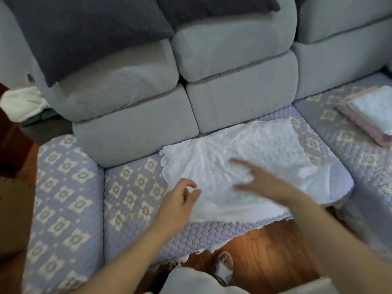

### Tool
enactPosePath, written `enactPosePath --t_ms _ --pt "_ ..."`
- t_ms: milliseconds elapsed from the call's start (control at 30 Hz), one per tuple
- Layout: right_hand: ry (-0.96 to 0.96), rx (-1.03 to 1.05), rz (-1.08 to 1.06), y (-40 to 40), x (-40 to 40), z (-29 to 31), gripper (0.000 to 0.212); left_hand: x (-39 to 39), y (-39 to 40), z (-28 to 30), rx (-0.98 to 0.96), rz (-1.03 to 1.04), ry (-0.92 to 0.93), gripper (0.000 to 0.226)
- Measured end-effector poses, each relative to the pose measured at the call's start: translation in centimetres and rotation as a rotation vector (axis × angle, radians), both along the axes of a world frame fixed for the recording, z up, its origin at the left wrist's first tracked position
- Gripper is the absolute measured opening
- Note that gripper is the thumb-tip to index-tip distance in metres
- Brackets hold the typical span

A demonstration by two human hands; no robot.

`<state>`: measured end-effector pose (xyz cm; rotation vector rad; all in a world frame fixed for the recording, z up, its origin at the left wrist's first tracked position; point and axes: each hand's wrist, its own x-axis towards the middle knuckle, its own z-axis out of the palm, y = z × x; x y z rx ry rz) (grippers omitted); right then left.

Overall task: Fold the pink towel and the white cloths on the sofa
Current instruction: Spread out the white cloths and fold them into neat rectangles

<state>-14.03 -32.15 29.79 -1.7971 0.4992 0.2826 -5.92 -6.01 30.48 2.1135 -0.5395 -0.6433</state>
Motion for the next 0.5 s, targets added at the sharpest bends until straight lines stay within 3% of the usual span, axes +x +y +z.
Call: enactPosePath --t_ms 33,100,167,233,300,367,433,500 --pt "0.049 0.036 0.305 6.8 0.3 2.6 0.071 -0.5 -0.7 0.5 -0.015 -0.047 -0.038 0.009" --pt "-0.031 0.008 0.525 10.9 0.1 0.9 0.049 -0.8 -1.7 1.1 -0.023 -0.070 -0.155 0.012" --pt "-0.109 -0.089 0.297 11.8 0.3 -0.1 0.009 -0.8 -2.0 1.6 -0.078 -0.079 -0.212 0.024" --pt "-0.155 -0.128 0.094 11.2 0.0 0.5 0.024 -0.3 -1.7 1.3 -0.154 -0.137 -0.090 0.052" --pt "-0.126 -0.030 -0.046 10.2 -0.5 1.9 0.031 0.8 -1.2 0.1 -0.163 -0.206 0.144 0.077" --pt "-0.114 -0.008 -0.140 9.3 -1.0 3.4 0.029 2.4 -0.9 -1.8 -0.164 -0.293 0.268 0.057" --pt "-0.113 -0.069 -0.212 8.7 -1.1 4.6 0.016 4.1 -1.1 -2.7 -0.121 -0.364 0.181 0.019" --pt "-0.098 -0.108 -0.327 8.4 -1.0 5.7 0.016 5.7 -1.5 -2.4 -0.144 -0.404 0.152 0.006"
